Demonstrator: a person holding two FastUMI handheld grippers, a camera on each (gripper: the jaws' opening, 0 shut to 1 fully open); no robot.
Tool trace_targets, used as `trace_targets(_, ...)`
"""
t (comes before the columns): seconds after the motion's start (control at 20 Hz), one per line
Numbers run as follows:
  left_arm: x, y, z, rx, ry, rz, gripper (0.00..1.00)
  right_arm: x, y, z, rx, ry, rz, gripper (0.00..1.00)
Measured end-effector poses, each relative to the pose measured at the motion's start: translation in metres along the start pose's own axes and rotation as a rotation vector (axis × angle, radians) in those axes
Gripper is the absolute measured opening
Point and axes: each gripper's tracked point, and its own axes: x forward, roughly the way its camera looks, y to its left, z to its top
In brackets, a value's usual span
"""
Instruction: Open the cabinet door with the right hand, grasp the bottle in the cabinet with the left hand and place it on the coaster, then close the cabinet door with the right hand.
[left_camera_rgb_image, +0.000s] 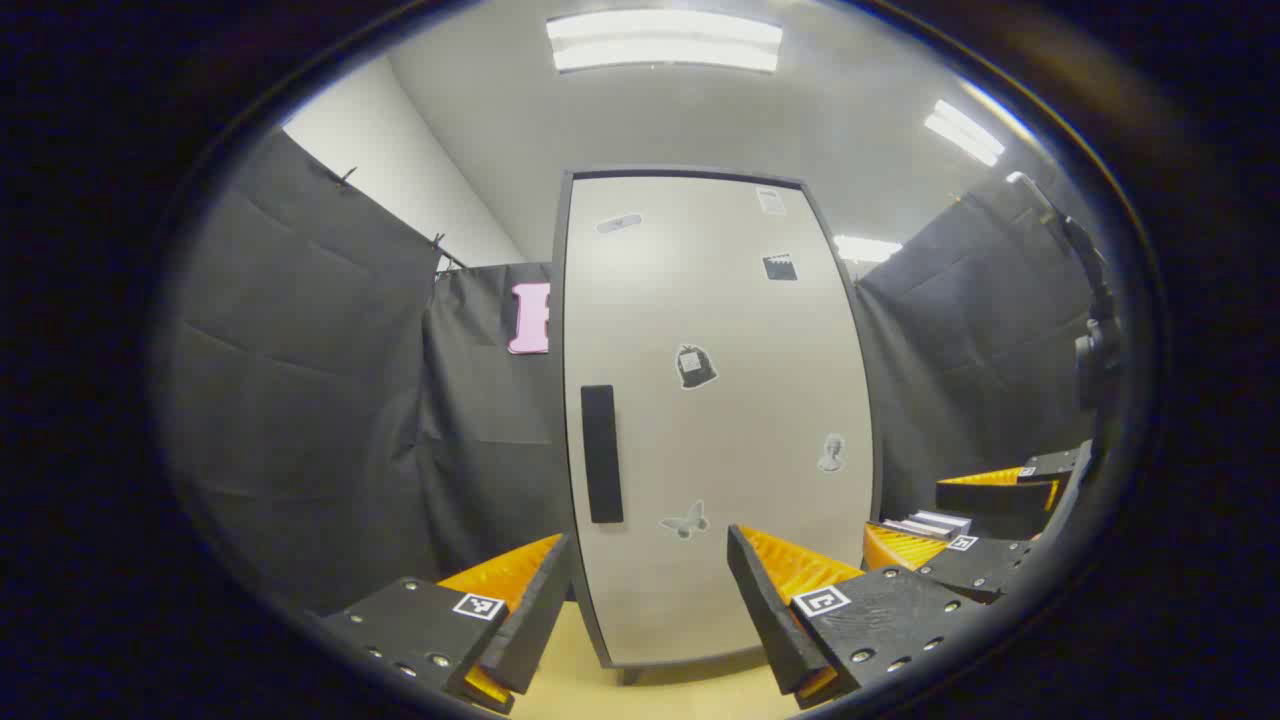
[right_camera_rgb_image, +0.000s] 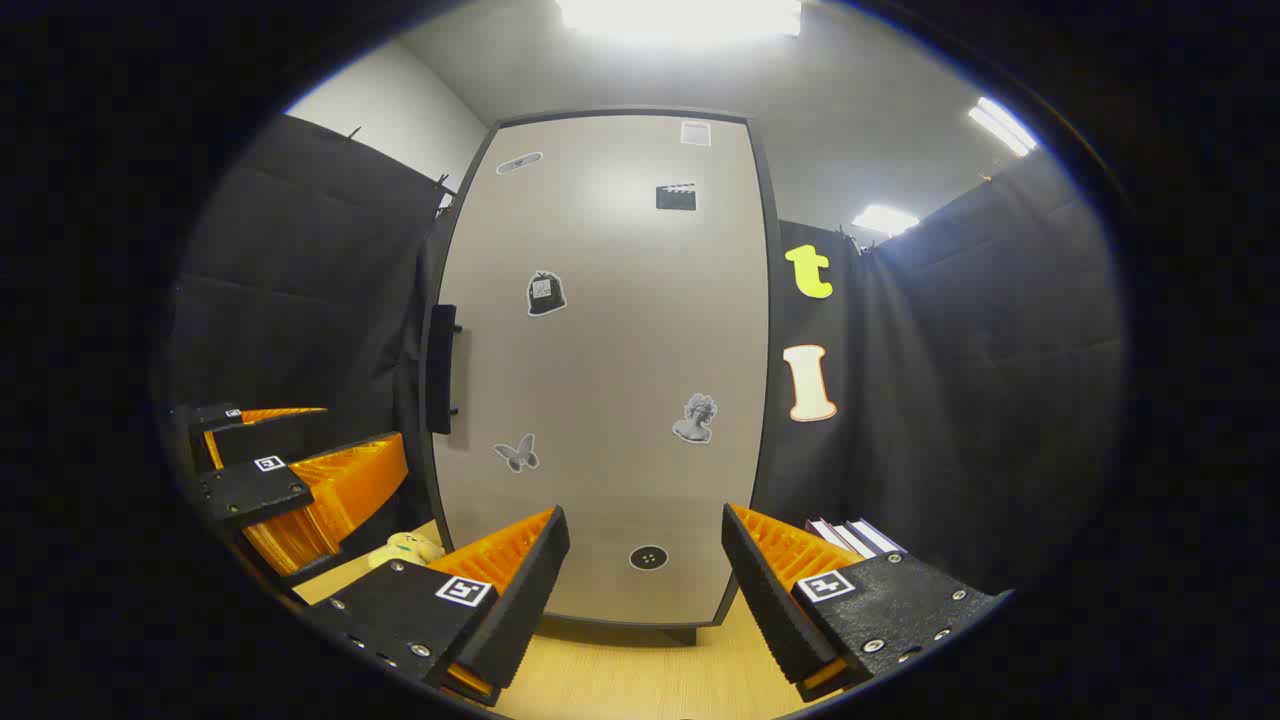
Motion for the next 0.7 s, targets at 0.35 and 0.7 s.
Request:
trace_targets(0.35,0.004,-0.007,0.01,-0.047,-0.066,-0.041,0.88,0.005,-0.004,-0.002,-0.004,0.006,0.009,0.95)
trace_targets(0.7,0.008,-0.005,-0.032,-0.09,0.078,0.003,0.89,0.003,0.002,0.003,0.01,-0.015,0.017,0.95)
